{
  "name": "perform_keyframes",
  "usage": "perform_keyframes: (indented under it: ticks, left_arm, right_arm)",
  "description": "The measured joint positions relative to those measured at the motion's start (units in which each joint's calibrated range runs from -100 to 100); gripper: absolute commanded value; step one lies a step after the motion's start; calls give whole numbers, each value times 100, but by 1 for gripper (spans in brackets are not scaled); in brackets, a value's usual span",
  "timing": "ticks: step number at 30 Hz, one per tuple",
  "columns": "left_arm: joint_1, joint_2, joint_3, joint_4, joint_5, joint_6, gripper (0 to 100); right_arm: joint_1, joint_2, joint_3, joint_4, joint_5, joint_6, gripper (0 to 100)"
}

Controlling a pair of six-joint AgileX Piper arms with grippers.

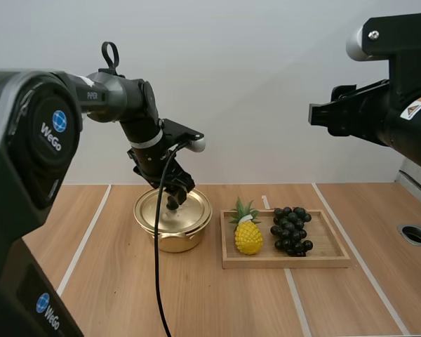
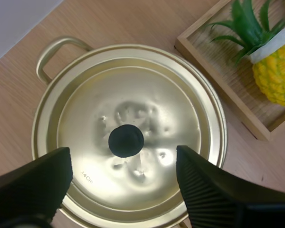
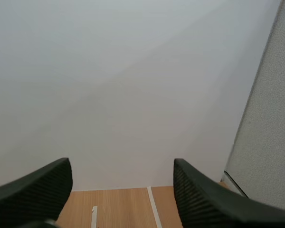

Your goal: Open the pot, put the pineapple inside, and close it

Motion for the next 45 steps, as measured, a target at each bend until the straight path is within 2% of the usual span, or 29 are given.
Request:
perform_keyframes:
  ticks: [14, 29, 30, 31, 34, 36, 37, 45]
  left_arm:
    - [0, 447, -70, 83, -629, 137, 100]
    - [0, 838, -70, -208, -940, 340, 100]
    - [0, 838, -70, -208, -940, 340, 93]
    - [0, 838, -70, -208, -940, 330, 80]
    - [0, 838, -70, -217, -923, 294, 37]
    - [-7, 838, -70, -234, -923, 223, 4]
    - [-5, 838, -70, -219, -906, 213, 0]
    - [-8, 838, -85, 0, -823, 107, 0]
  right_arm:
    - [-79, 0, 0, -3, 89, -46, 100]
    - [-111, 26, 0, -3, 218, -219, 100]
    - [-111, 52, 0, -3, 218, -219, 100]
    - [-111, 50, 0, -3, 218, -230, 100]
    - [-111, 54, 0, -3, 236, -240, 100]
    - [-111, 54, 0, -3, 236, -250, 100]
    - [-111, 54, 0, -3, 236, -259, 100]
    - [-111, 54, 0, -3, 254, -259, 100]
